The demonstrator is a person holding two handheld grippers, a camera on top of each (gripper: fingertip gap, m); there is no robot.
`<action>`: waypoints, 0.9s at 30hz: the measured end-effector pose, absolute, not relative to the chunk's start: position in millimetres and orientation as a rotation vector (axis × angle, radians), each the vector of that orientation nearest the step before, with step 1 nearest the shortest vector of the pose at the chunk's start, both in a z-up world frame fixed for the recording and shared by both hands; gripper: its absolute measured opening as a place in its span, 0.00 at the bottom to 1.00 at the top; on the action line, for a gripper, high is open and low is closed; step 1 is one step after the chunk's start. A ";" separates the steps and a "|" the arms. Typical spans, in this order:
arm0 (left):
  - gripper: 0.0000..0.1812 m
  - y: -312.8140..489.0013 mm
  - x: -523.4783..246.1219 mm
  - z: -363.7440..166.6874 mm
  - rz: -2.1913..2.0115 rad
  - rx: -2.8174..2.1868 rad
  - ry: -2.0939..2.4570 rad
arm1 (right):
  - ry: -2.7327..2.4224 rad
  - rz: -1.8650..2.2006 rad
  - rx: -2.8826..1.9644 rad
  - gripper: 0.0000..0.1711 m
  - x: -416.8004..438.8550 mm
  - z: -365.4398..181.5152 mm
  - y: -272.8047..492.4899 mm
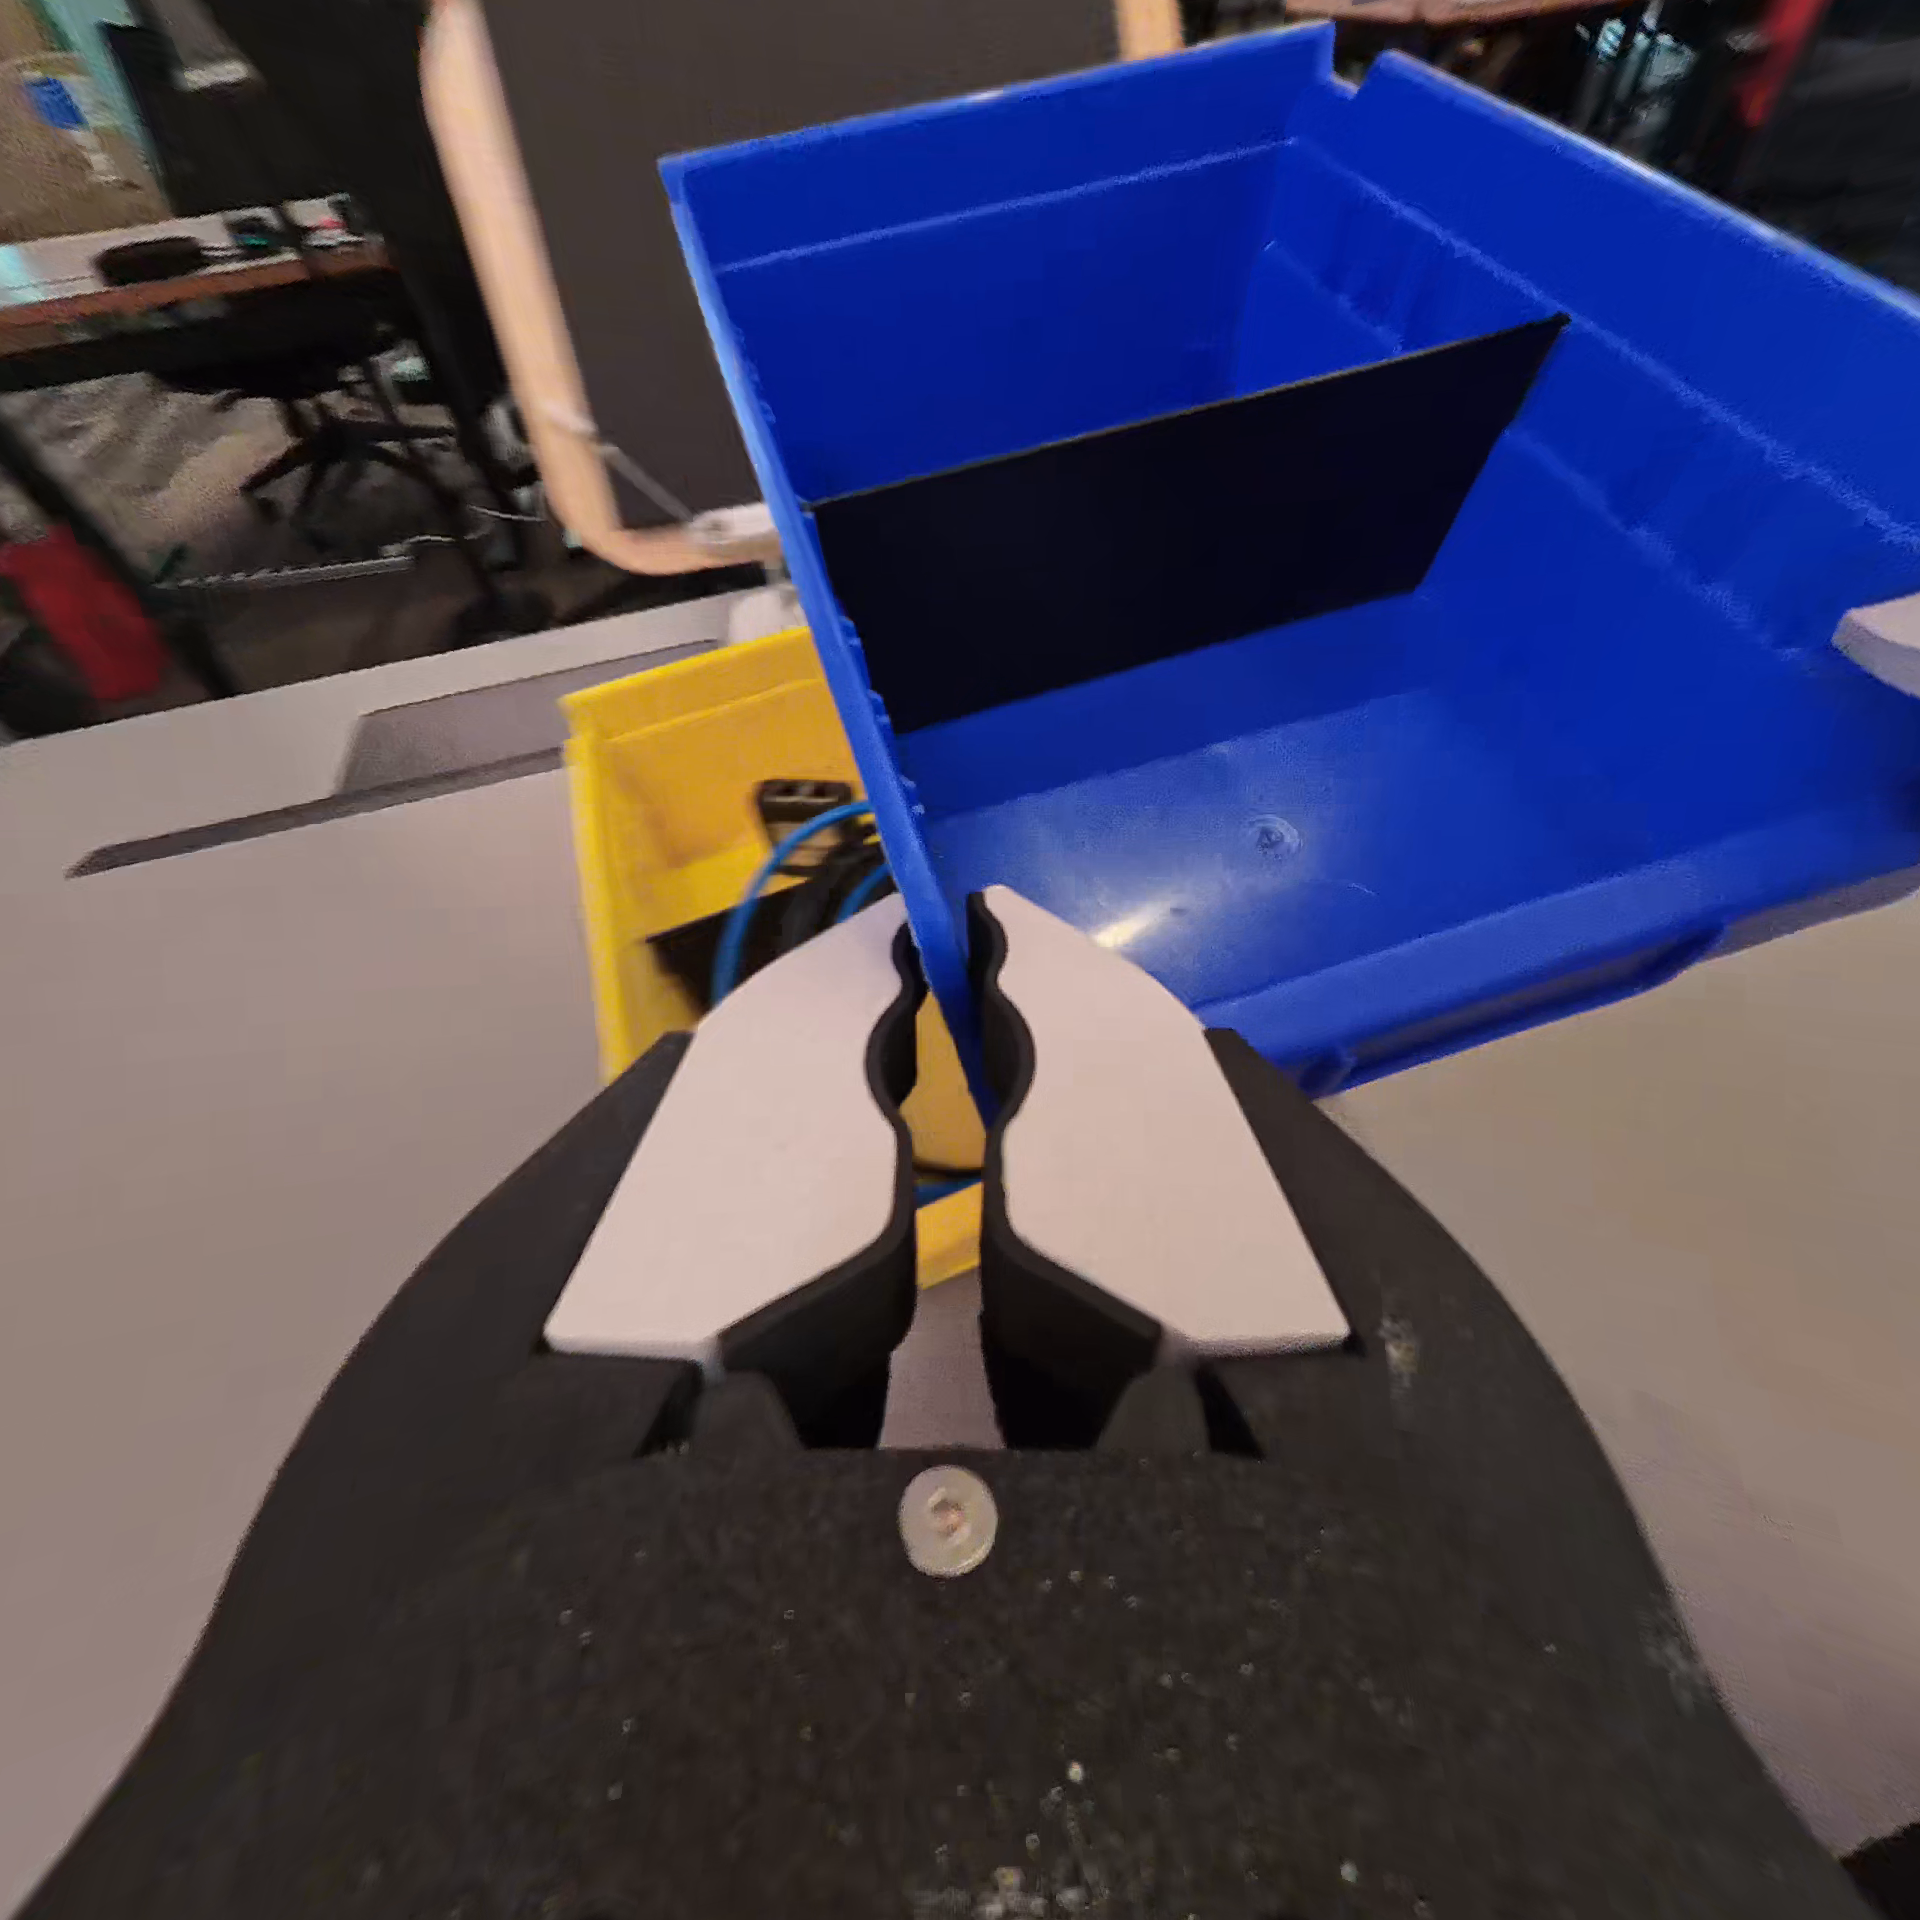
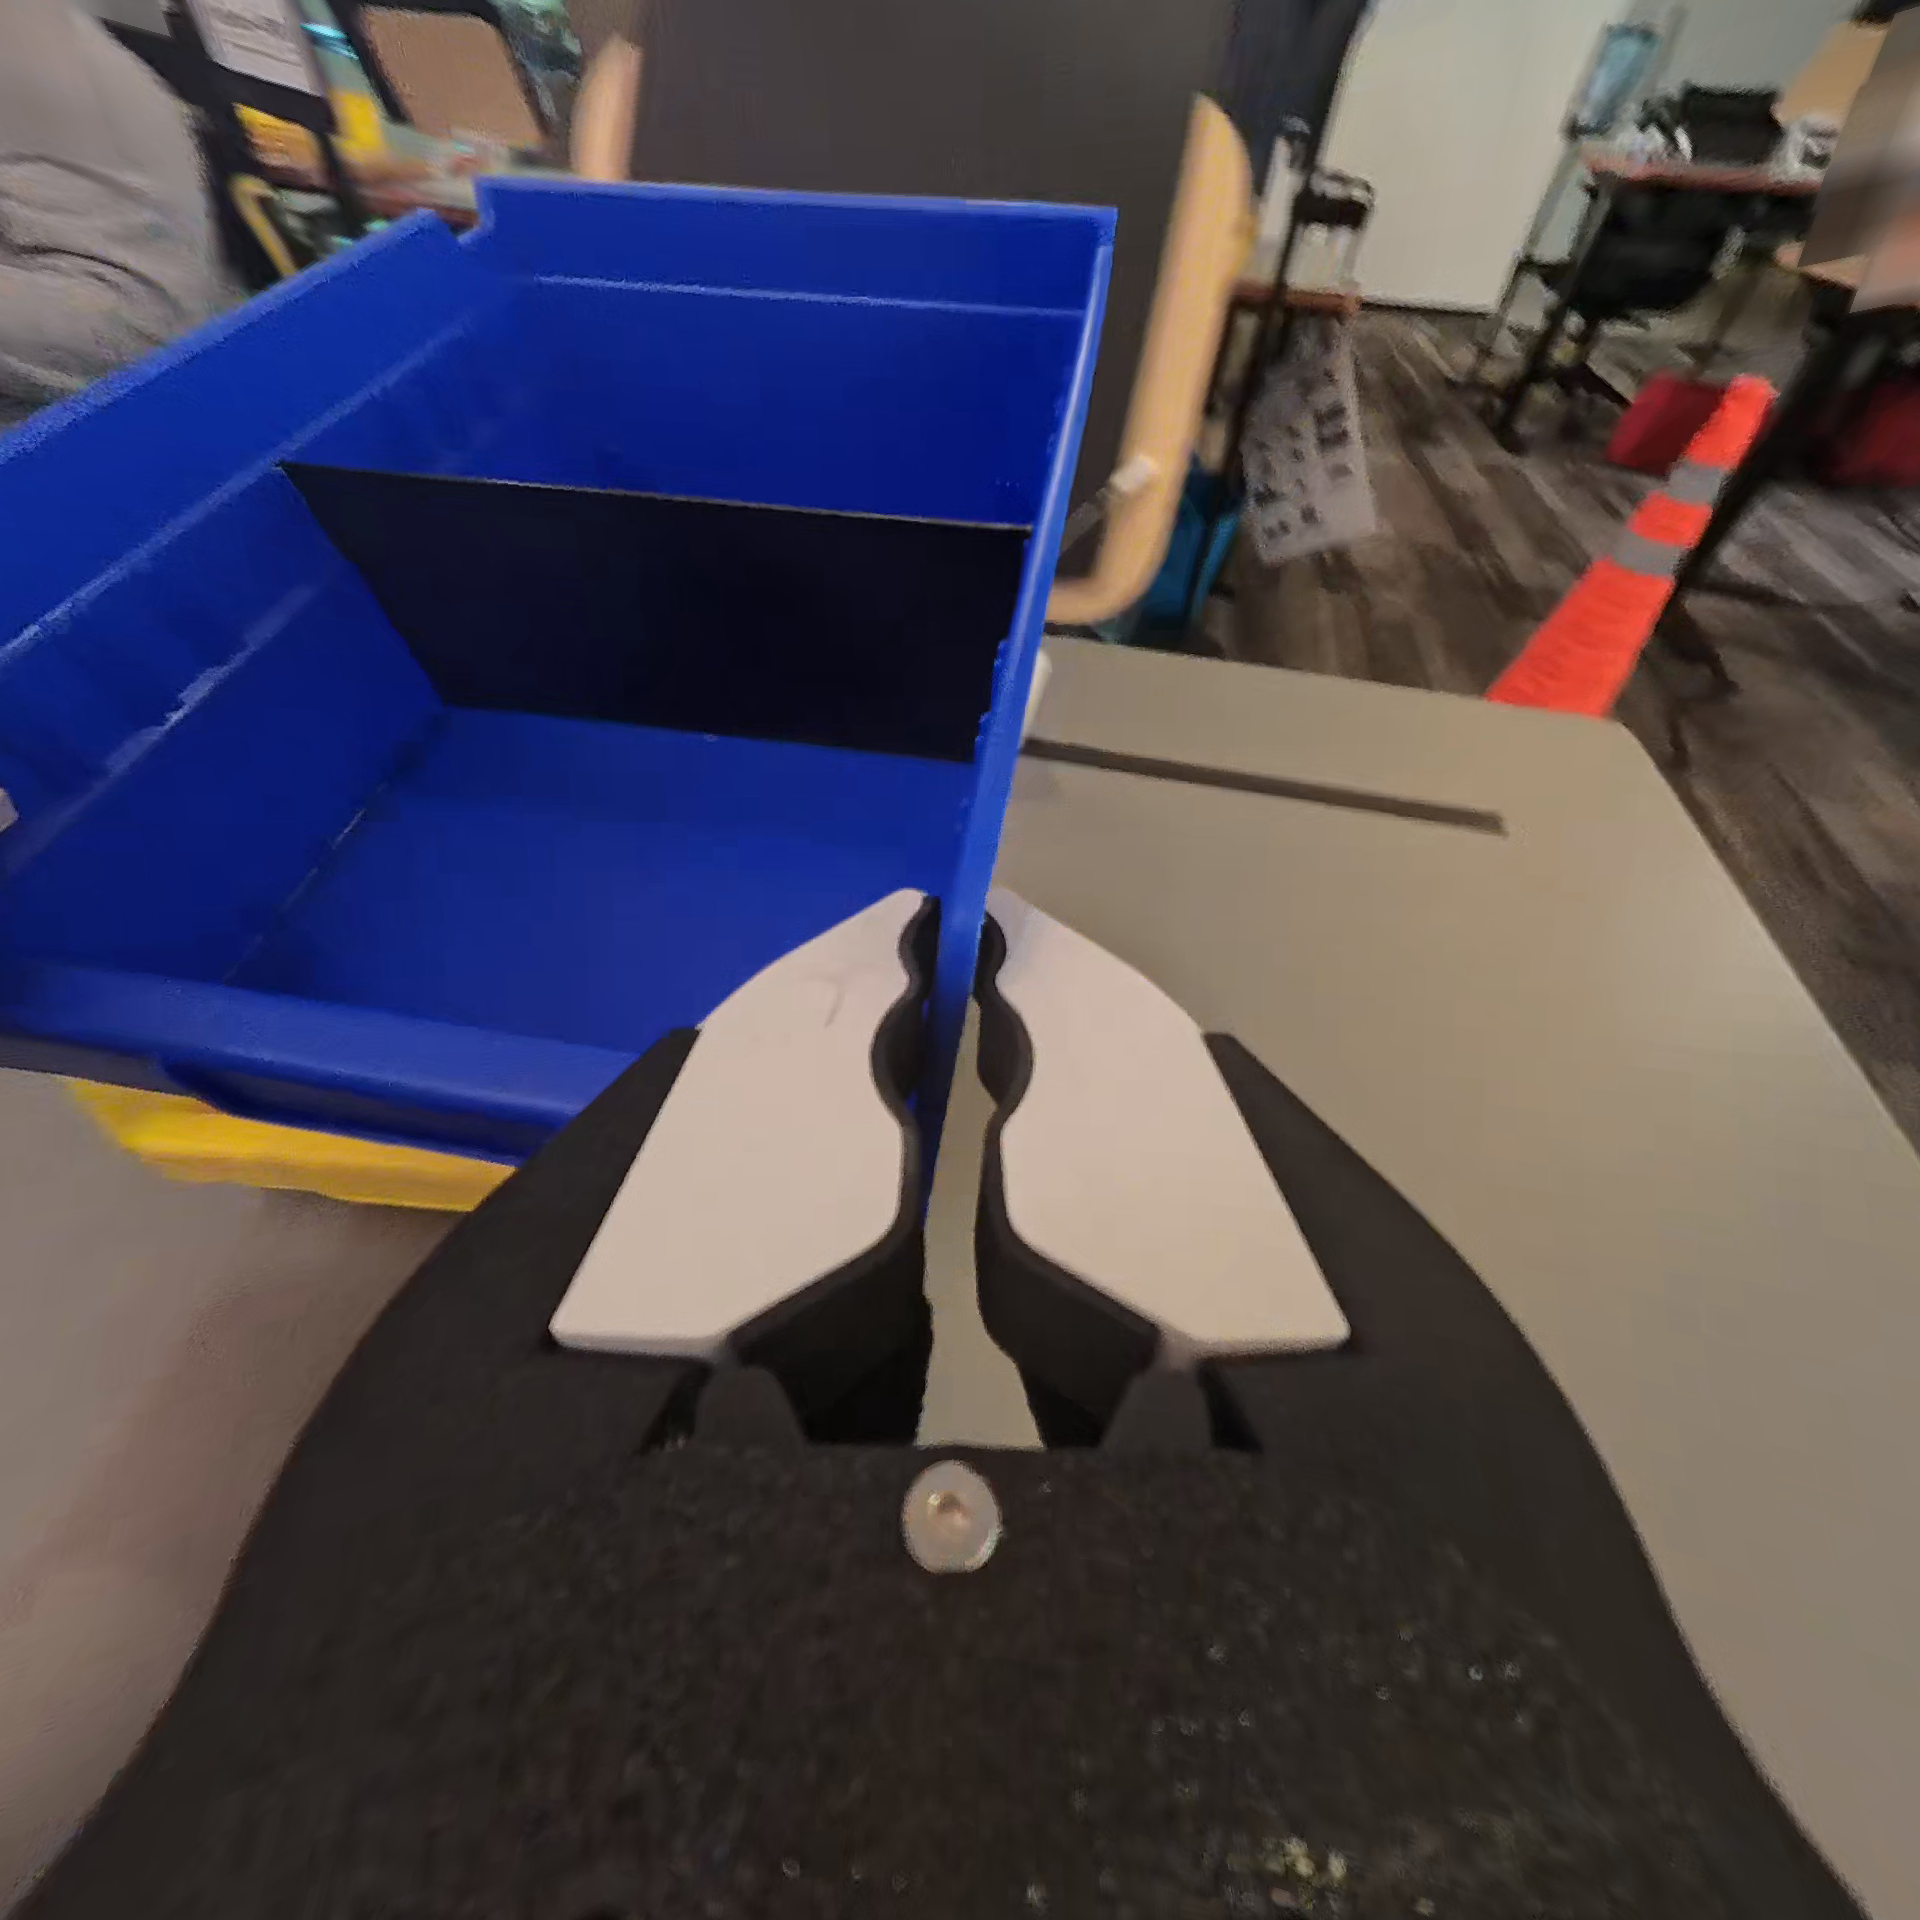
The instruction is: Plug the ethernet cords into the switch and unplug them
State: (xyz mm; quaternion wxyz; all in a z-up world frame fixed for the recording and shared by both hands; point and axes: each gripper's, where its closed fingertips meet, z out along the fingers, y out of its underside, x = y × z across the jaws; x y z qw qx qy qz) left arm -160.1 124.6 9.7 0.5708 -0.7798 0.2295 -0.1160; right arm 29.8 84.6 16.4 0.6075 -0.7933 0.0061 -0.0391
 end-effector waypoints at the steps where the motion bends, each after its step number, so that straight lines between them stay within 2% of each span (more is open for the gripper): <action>1: 0.03 127.3 -135.1 4.1 -0.277 -1.840 0.565 | 0.051 -0.098 -1.857 0.03 53.6 7.7 81.2; 7: 0.03 133.2 -7.2 -39.6 -0.291 -1.904 0.700 | 0.185 -0.074 -1.992 0.04 173.3 -46.1 62.6; 11: 0.04 124.0 51.1 -80.9 -0.268 -1.943 0.777 | 0.162 -0.077 -2.047 0.04 231.2 -83.2 52.9; 18: 0.06 93.7 96.6 -126.4 -0.322 -1.938 0.855 | 0.223 -0.049 -2.093 0.02 282.7 -125.6 45.0; 20: 0.11 83.4 106.6 -140.3 -0.384 -1.961 0.900 | 0.266 -0.014 -2.099 0.02 292.6 -136.1 46.0; 25: 0.20 70.9 116.5 -141.3 -0.418 -1.914 0.983 | 0.311 0.027 -2.058 0.02 298.7 -135.8 48.3; 27: 0.18 67.7 113.4 -133.5 -0.492 -1.917 0.965 | 0.299 0.020 -2.060 0.03 296.7 -135.9 47.5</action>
